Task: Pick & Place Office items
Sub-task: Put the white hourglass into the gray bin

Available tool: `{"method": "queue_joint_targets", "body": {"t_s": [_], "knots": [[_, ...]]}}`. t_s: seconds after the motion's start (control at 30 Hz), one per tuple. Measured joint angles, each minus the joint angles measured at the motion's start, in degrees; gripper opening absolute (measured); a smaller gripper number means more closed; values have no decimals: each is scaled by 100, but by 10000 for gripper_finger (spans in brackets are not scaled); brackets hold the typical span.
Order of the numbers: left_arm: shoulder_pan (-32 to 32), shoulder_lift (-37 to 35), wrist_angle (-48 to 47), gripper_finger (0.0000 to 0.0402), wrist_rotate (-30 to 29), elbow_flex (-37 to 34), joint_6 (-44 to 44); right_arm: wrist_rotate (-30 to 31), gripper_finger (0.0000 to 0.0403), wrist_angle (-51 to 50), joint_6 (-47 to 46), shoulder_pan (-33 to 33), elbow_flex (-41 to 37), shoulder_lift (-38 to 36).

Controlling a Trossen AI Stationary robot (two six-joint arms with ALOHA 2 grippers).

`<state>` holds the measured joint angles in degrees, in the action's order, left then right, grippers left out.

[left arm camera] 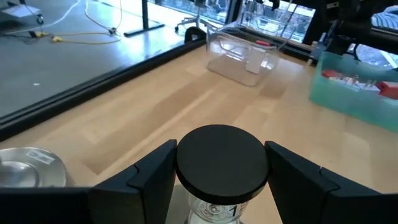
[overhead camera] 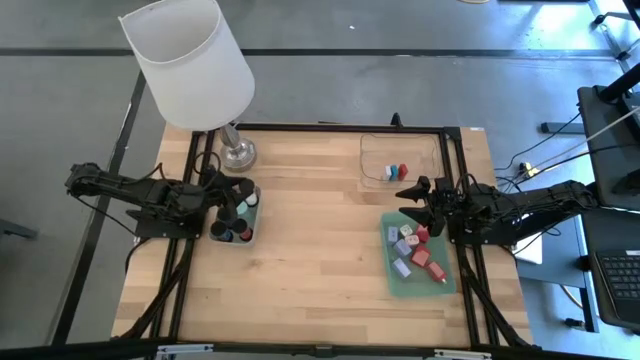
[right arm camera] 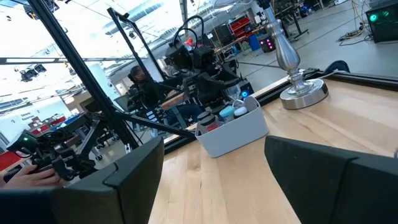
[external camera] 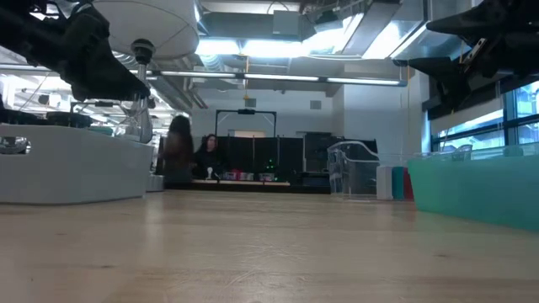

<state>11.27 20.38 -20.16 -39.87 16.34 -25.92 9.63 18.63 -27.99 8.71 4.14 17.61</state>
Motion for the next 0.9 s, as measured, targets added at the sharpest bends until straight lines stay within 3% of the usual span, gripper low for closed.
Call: {"method": "queue_joint_targets", "body": {"t_s": [0.43, 0.9], "knots": [[-4, 1, -105, 217, -560, 0, 720, -2, 281, -2, 0, 1, 0, 0], [-4, 2, -544, 217, 229, 0, -126, -2, 282, 0, 0, 0, 0, 0]]}}
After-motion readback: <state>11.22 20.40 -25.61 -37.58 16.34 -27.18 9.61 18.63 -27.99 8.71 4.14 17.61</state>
